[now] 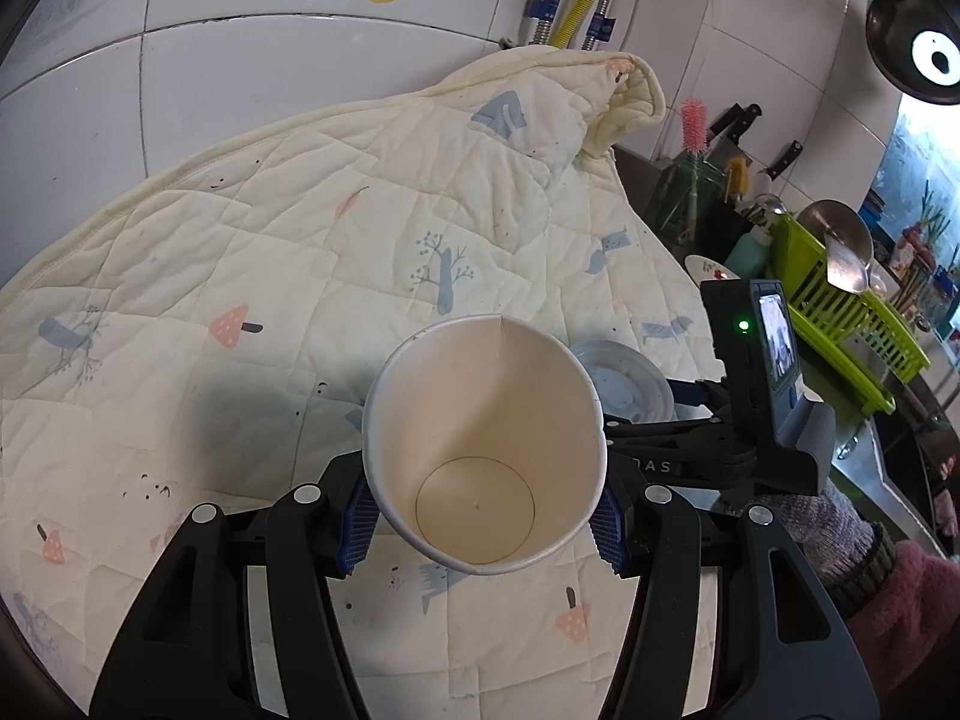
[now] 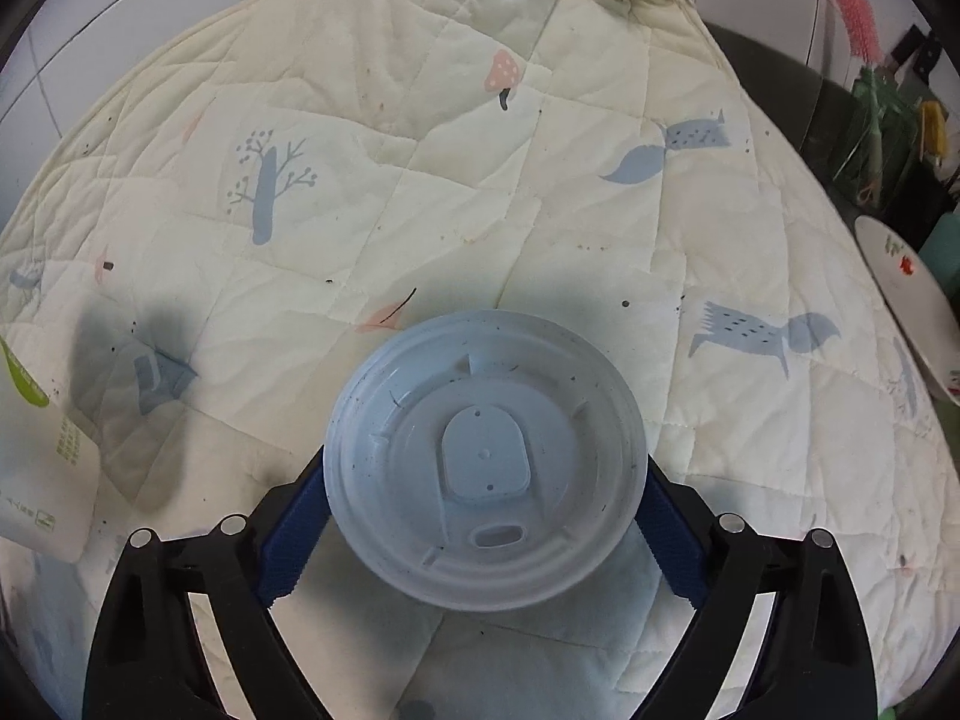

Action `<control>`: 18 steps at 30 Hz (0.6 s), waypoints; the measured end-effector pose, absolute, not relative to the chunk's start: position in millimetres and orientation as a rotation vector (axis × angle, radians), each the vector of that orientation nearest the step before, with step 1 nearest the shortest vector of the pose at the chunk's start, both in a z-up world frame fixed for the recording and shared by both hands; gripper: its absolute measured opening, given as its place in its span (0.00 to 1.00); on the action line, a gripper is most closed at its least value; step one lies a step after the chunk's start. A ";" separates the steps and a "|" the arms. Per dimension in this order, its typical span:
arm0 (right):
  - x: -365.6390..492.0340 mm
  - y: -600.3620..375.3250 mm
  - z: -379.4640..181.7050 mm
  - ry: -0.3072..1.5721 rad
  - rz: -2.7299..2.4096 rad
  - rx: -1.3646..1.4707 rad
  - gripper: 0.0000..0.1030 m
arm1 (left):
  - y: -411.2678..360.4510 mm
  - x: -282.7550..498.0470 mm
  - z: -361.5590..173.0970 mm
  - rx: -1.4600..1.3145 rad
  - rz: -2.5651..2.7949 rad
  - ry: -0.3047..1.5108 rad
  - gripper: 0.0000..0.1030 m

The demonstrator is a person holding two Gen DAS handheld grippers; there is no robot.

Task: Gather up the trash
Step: 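Carry the lid with the right tool while the left carries the paper cup to the basket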

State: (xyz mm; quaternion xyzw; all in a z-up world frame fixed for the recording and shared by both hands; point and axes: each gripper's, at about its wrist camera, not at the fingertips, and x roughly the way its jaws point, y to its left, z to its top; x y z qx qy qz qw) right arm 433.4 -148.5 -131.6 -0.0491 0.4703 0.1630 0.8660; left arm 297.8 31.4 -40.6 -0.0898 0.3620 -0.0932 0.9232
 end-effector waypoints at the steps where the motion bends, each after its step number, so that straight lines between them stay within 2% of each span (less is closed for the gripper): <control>1: 431.4 -149.3 -131.2 0.984 0.343 -0.100 0.86 | 31.3 296.2 -40.5 -0.185 -0.190 0.743 0.56; 10: 390.3 -178.7 -102.2 0.932 0.347 -0.062 0.86 | 22.3 275.1 -30.4 -0.186 -0.218 0.731 0.56; 18: 294.8 -218.9 -78.6 0.889 0.296 -0.040 0.86 | -6.3 244.0 -18.4 -0.174 -0.283 0.725 0.56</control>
